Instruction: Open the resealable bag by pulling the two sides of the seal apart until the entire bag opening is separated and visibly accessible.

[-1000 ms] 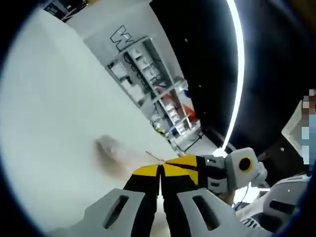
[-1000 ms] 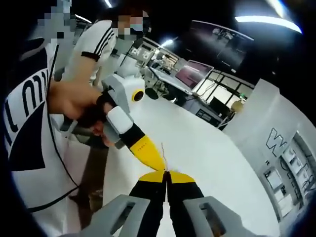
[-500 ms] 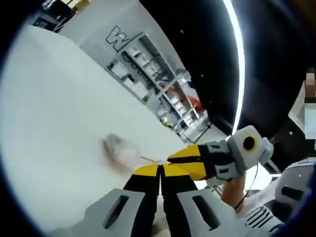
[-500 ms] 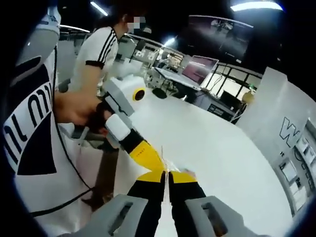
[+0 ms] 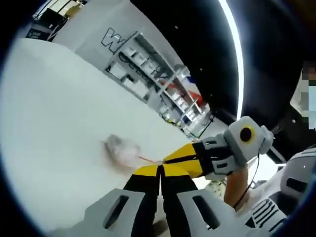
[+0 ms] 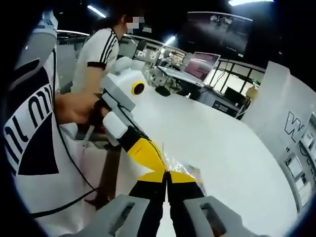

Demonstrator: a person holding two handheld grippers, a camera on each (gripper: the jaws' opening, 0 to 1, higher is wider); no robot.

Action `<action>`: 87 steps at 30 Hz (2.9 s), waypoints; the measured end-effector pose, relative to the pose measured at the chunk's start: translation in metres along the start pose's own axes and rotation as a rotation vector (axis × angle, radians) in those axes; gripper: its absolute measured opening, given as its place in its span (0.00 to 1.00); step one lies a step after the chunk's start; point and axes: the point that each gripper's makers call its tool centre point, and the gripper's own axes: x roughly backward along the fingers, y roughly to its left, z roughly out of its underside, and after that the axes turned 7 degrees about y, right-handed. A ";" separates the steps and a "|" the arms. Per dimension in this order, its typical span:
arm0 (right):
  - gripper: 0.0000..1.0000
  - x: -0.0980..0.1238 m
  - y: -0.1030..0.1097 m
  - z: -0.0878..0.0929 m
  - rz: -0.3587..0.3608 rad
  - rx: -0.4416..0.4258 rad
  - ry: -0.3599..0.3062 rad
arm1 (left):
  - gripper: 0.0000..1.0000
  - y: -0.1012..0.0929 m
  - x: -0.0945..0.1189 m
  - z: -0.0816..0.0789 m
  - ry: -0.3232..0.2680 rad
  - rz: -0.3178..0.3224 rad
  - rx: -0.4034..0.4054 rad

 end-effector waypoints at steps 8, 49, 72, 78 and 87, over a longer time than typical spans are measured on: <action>0.00 0.002 -0.004 -0.002 0.096 0.076 0.023 | 0.01 0.003 -0.002 0.003 0.031 -0.027 -0.012; 0.04 -0.001 -0.036 0.006 0.363 0.105 -0.018 | 0.01 -0.004 -0.008 0.014 0.089 -0.011 -0.045; 0.00 0.017 -0.080 -0.012 0.545 -0.031 -0.204 | 0.25 -0.001 -0.011 -0.011 -0.013 -0.027 -0.198; 0.00 0.021 -0.088 -0.019 0.552 -0.032 -0.224 | 0.58 0.010 -0.010 -0.031 -0.068 -0.163 -0.519; 0.00 0.026 -0.101 -0.027 0.520 -0.049 -0.265 | 0.83 0.012 -0.013 -0.046 -0.058 -0.249 -0.726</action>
